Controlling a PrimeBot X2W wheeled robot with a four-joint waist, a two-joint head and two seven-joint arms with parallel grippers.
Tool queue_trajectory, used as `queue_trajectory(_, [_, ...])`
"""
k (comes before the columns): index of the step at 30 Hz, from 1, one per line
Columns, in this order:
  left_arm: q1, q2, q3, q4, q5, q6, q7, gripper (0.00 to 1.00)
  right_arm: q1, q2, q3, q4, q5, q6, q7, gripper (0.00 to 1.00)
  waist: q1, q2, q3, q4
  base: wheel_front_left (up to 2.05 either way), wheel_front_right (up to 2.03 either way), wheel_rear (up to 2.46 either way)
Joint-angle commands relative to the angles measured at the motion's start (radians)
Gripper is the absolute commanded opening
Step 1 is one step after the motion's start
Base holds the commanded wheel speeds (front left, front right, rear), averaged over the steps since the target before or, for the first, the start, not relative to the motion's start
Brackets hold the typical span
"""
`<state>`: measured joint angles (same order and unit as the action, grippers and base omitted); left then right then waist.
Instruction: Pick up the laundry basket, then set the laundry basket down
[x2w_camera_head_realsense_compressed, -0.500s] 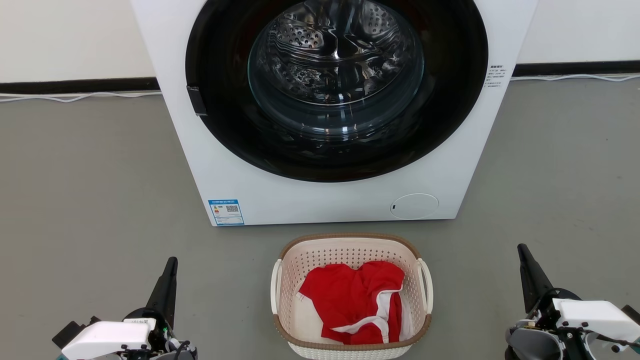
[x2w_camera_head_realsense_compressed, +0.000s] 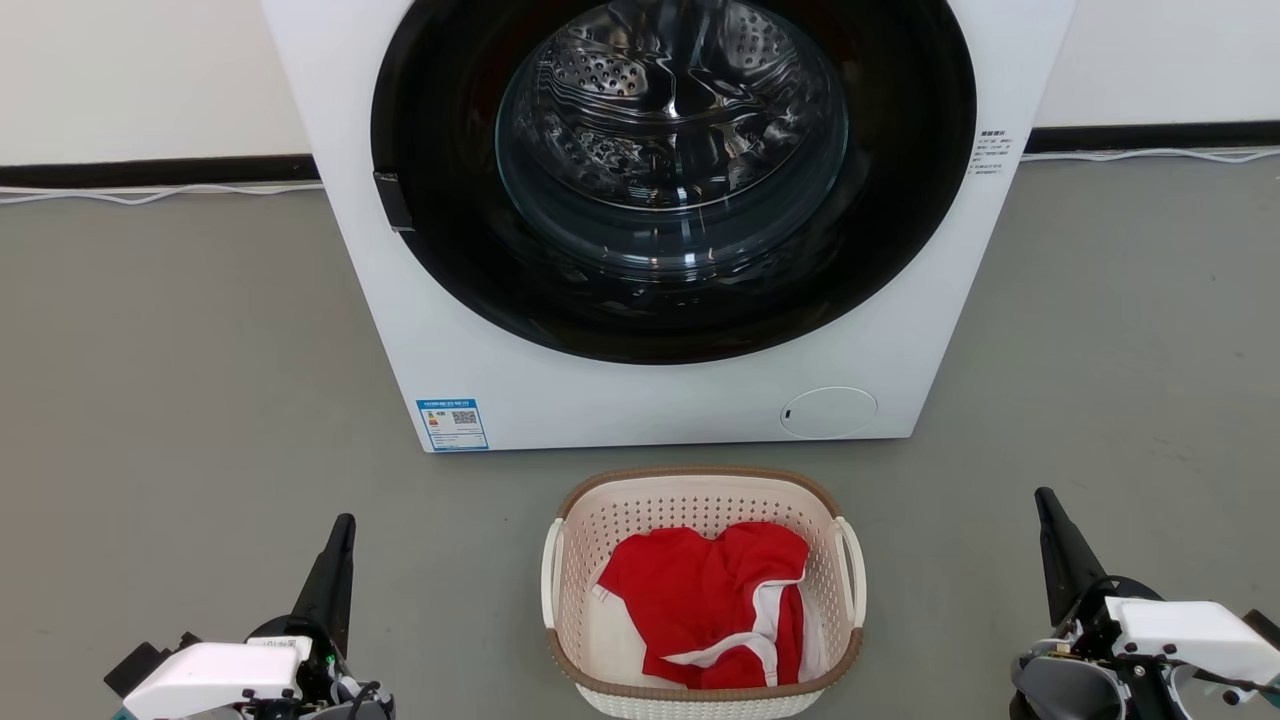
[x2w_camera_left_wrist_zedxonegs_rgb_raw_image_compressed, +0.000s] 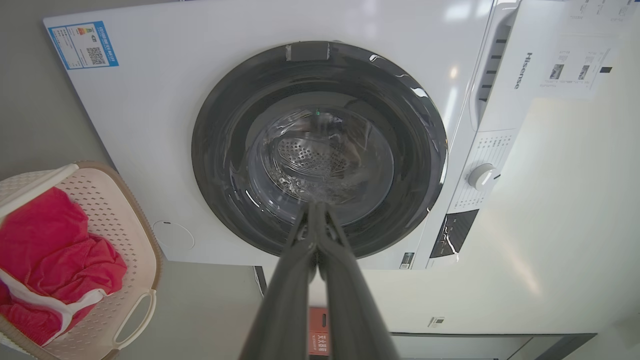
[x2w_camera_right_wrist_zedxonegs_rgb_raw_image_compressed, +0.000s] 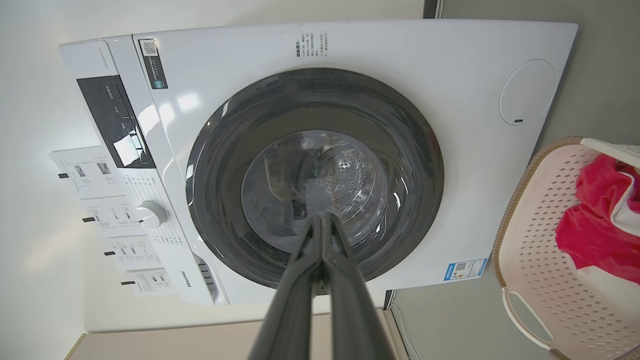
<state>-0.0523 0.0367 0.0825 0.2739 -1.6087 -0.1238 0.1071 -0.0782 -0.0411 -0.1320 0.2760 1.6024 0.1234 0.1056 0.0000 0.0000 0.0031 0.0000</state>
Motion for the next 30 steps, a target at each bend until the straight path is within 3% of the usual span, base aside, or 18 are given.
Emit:
queue_trajectory(1, [-0.056,0.013,0.031,-0.029,0.0,-0.007,0.006,0.0,-0.03,-0.009,0.019,-0.031,0.007,0.007,0.007,0.0,0.0,0.0,0.0,0.0,0.0,0.0,0.0])
queue_trajectory(17, [-0.056,0.013,0.031,-0.029,0.0,-0.007,0.006,0.0,-0.03,-0.009,0.019,-0.031,0.007,0.007,0.007,0.0,0.0,0.0,0.0,0.0,0.0,0.0,0.0])
queue_trajectory(18, [0.0,0.0,0.0,0.0,0.0,0.0,0.0,1.0,0.0,0.0,0.0,0.0,0.0,0.0,0.0,1.0,0.0,0.0,0.0,0.0,0.0,0.0,0.0])
queue_trajectory(27, [0.016,-0.004,-0.014,0.018,0.002,0.0,-0.02,1.0,0.017,0.003,0.009,0.011,-0.006,0.0,-0.018,1.0,0.0022,0.0,-0.001,-0.001,0.0,0.0,0.0])
queue_trajectory(30, [0.019,-0.004,-0.019,0.014,0.003,0.0,-0.029,1.0,0.021,0.002,0.012,0.006,-0.014,0.0,-0.027,1.0,0.001,0.0,-0.001,-0.001,0.0,0.0,0.0])
